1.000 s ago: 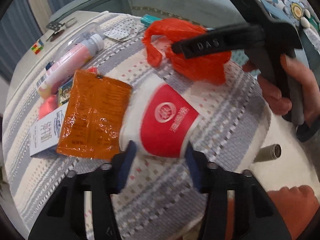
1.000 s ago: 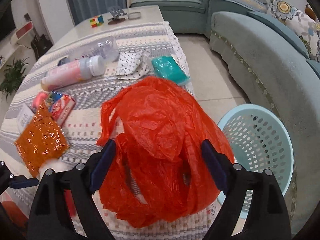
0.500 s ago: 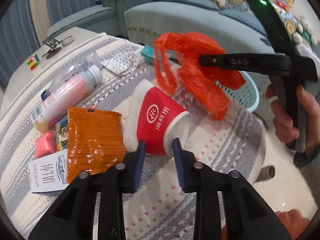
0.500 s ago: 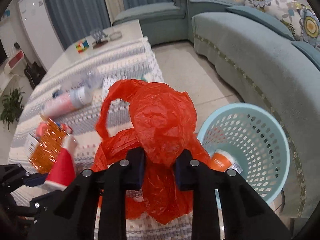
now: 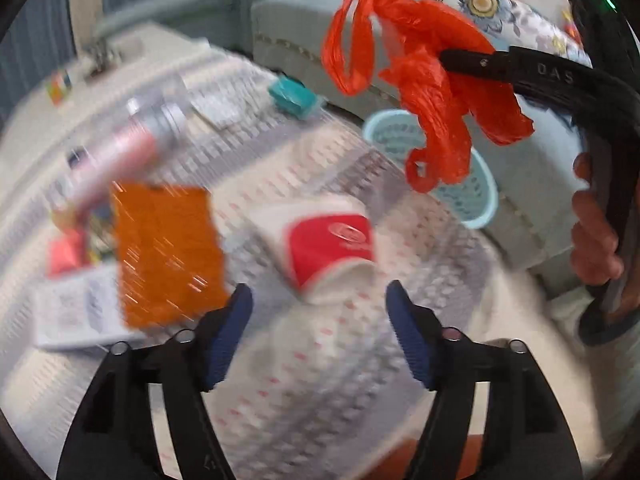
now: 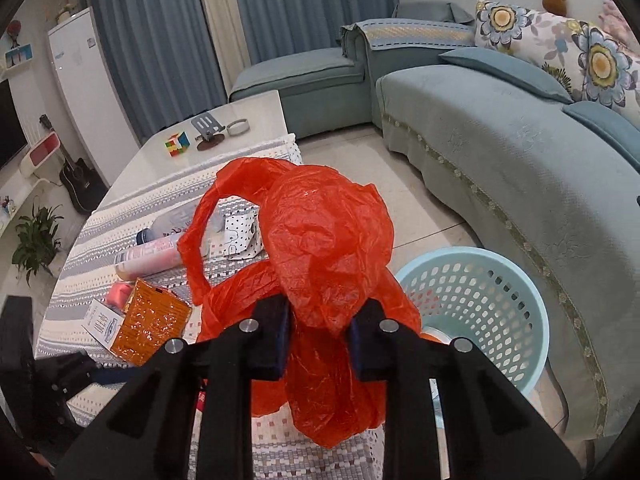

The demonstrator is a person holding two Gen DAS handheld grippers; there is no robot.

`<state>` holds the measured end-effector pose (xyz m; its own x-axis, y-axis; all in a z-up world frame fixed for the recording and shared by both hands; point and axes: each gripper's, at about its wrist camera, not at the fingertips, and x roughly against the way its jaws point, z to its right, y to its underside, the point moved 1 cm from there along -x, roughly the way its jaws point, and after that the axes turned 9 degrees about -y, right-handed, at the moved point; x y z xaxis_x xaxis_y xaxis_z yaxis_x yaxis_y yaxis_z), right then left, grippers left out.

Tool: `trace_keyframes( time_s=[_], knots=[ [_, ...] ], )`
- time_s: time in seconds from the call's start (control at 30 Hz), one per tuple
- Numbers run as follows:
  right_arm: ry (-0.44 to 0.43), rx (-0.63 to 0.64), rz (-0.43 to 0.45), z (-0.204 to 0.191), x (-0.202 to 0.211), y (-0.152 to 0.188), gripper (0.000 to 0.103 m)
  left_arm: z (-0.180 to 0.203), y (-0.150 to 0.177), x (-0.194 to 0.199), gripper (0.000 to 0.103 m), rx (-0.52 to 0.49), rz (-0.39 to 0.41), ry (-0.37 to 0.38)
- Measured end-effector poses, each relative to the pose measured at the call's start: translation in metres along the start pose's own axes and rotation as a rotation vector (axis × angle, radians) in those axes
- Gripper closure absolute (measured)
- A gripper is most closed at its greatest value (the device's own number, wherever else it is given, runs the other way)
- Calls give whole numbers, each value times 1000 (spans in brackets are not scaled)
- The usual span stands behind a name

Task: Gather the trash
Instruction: 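Carry the cup and red bag over the blue basket and release both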

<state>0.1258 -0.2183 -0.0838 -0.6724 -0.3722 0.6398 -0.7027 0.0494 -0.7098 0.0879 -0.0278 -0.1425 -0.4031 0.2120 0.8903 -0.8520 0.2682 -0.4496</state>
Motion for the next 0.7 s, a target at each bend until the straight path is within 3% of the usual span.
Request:
trace_keyframes(
  time_s=[0.17,0.2,0.27,0.33,0.53,0.7],
  knots=[
    [-4,6,21,0,16,0,83,14,-14,-26,26,43,-76,-57],
    [-6,9,24,0,20,-1,83,14,-15,-31,28,47,-79,-64],
    [-5,24,32,-1,29,-3,83,20,-19,-39,48,43,-85,-103],
    [-1,41,46,-2,37,-4,83,24,-21,-39,49,37,-66,-128],
    [17,34,141,10,79,-20,83,47,-48,11,50,17,150,-96],
    [87,-11,232,44,119,-35,83,91,-103,45,50,-40,318,-63]
  ],
)
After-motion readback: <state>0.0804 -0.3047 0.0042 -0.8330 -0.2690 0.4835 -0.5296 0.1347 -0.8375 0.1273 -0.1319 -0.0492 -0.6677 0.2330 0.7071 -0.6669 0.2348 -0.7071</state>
